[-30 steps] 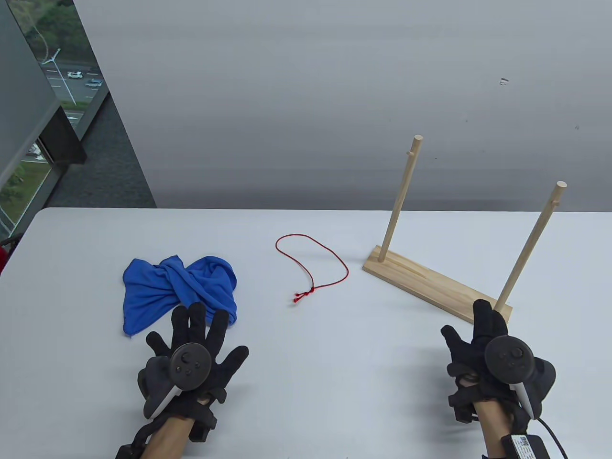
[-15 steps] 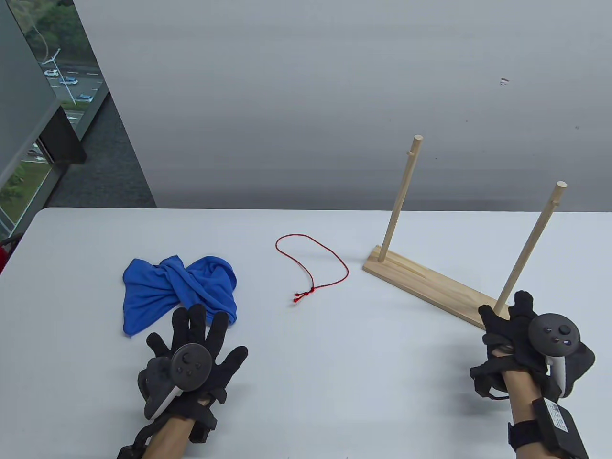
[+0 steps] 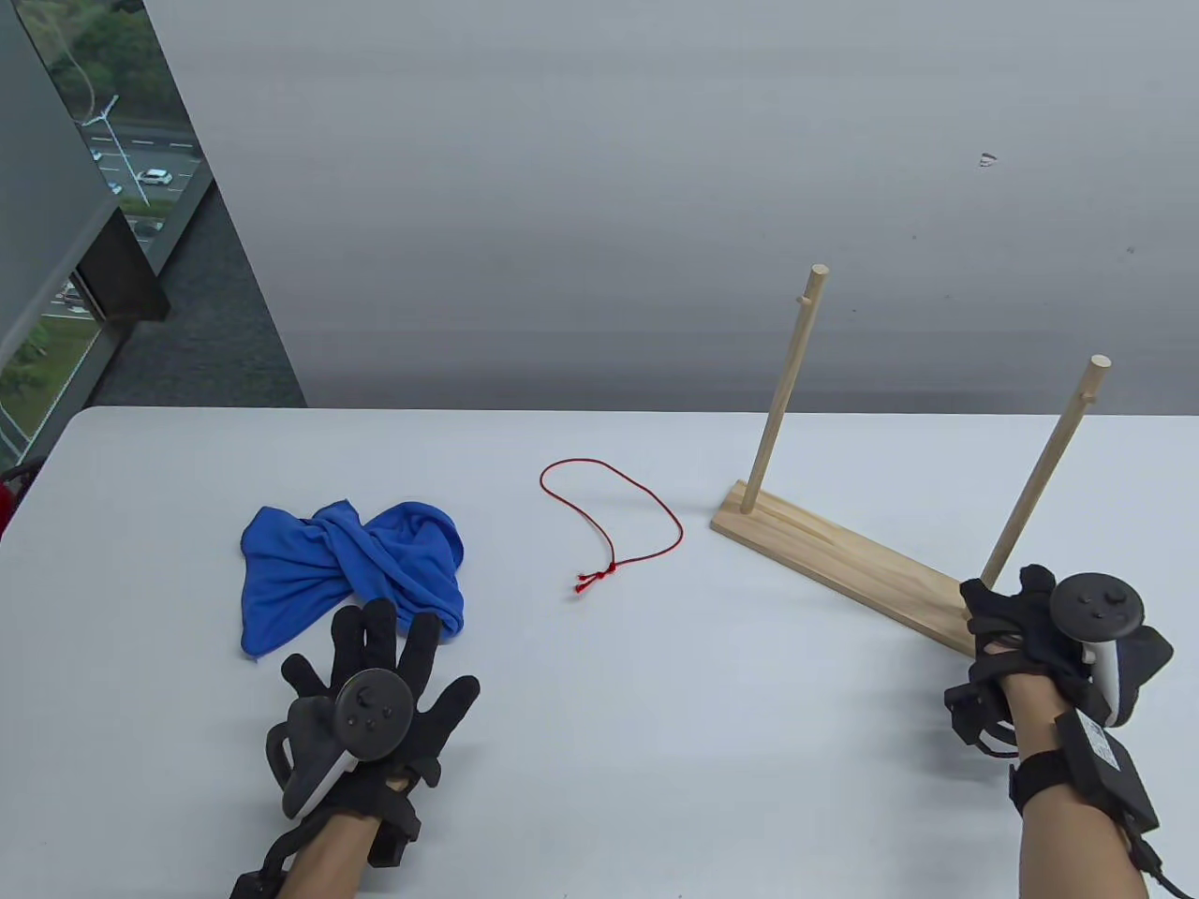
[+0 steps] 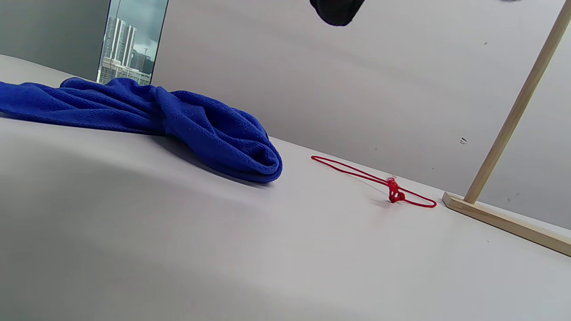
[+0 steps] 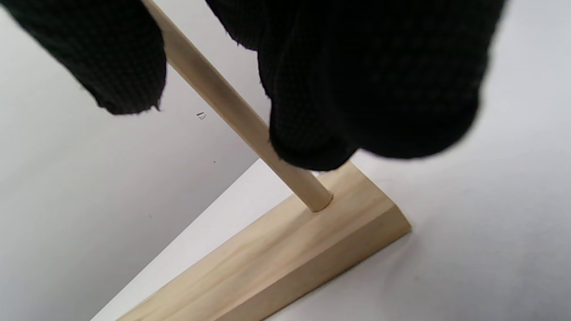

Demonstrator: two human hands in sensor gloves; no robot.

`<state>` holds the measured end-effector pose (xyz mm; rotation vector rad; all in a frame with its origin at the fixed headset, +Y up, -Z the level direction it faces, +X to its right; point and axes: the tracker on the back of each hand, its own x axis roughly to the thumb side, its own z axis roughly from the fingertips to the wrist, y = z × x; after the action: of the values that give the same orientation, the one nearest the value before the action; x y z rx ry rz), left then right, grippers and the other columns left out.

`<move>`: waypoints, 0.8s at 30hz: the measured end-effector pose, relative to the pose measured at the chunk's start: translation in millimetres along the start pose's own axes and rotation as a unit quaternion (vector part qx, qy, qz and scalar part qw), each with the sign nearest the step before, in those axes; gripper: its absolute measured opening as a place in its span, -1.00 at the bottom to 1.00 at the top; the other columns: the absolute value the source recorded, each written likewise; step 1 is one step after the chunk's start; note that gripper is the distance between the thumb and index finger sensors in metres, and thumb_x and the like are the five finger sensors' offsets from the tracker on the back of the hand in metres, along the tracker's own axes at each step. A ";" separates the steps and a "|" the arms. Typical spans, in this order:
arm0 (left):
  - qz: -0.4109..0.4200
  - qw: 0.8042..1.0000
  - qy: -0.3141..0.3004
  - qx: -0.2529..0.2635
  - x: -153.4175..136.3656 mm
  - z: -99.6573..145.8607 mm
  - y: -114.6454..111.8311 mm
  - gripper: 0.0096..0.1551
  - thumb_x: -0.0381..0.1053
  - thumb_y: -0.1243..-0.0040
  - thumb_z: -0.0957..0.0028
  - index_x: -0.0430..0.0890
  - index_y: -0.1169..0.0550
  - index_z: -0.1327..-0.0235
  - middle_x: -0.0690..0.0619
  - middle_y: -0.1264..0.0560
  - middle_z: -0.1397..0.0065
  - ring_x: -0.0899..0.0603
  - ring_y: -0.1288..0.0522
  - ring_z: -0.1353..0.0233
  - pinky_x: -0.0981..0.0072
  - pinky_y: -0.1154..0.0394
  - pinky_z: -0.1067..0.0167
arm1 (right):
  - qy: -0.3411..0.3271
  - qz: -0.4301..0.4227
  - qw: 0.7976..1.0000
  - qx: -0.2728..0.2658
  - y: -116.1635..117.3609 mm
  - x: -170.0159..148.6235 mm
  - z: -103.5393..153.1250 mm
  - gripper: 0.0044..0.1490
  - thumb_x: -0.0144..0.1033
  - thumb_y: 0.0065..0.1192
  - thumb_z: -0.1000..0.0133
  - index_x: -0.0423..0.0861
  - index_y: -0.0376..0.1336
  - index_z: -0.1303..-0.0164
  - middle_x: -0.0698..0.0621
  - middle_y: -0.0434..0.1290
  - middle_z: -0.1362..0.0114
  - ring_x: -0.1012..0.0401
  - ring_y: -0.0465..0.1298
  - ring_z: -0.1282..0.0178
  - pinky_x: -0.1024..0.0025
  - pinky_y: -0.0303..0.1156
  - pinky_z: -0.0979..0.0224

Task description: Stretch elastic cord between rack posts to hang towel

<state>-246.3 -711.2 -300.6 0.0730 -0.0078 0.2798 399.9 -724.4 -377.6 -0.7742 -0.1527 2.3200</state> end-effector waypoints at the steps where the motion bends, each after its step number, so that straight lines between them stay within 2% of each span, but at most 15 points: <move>1: -0.001 1.000 0.001 0.001 -0.1 -0.2 0.1 0.05 0.72 0.14 0.17 0.26 -0.24 -0.61 -0.04 0.05 -0.78 -0.31 0.16 -0.77 -0.59 0.27 -0.34 | 0.008 0.006 1.000 0.010 2.5 -1.5 -4.1 0.07 0.14 0.36 0.04 -0.20 -0.04 -0.44 -0.17 0.33 -0.30 0.10 0.67 0.17 0.42 0.67 0.40; 11: -0.012 1.000 0.009 0.005 -0.7 -1.0 0.3 0.05 0.72 0.13 0.17 0.26 -0.24 -0.60 -0.04 0.04 -0.78 -0.31 0.15 -0.77 -0.59 0.27 -0.34 | 0.052 0.035 0.997 0.052 27.2 -13.0 -25.7 0.03 0.16 0.38 0.06 -0.22 0.04 -0.39 -0.12 0.44 -0.15 0.18 0.66 0.32 0.51 0.61 0.49; 17: -0.015 1.000 0.012 0.006 -1.2 -1.3 0.8 0.04 0.72 0.13 0.17 0.26 -0.25 -0.60 -0.04 0.04 -0.78 -0.31 0.14 -0.77 -0.59 0.27 -0.34 | 0.062 0.039 0.996 0.052 37.6 -13.5 -32.8 -0.10 0.13 0.36 0.04 -0.20 0.18 -0.31 -0.10 0.51 -0.04 0.20 0.65 0.39 0.53 0.59 0.54; 22: -0.021 1.000 0.014 0.011 -1.5 -1.2 1.6 0.04 0.71 0.13 0.17 0.26 -0.25 -0.60 -0.05 0.03 -0.78 -0.31 0.14 -0.77 -0.59 0.26 -0.35 | 0.068 0.058 0.996 0.025 38.6 -11.2 -36.8 -0.27 0.08 0.33 0.02 -0.18 0.32 -0.18 -0.08 0.56 0.07 0.21 0.66 0.43 0.53 0.58 0.58; 24: -0.023 1.000 0.014 0.013 -1.7 -1.5 1.4 0.04 0.71 0.13 0.17 0.26 -0.25 -0.60 -0.04 0.03 -0.78 -0.31 0.14 -0.77 -0.59 0.26 -0.35 | 0.068 0.059 0.996 0.027 38.7 -10.2 -37.1 -0.28 0.06 0.33 0.01 -0.20 0.33 -0.16 -0.08 0.56 0.08 0.20 0.66 0.44 0.52 0.58 0.58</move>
<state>-248.3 -710.2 -302.0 0.0941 0.0261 0.2360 405.1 -764.1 -414.7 -0.9336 0.0175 2.3610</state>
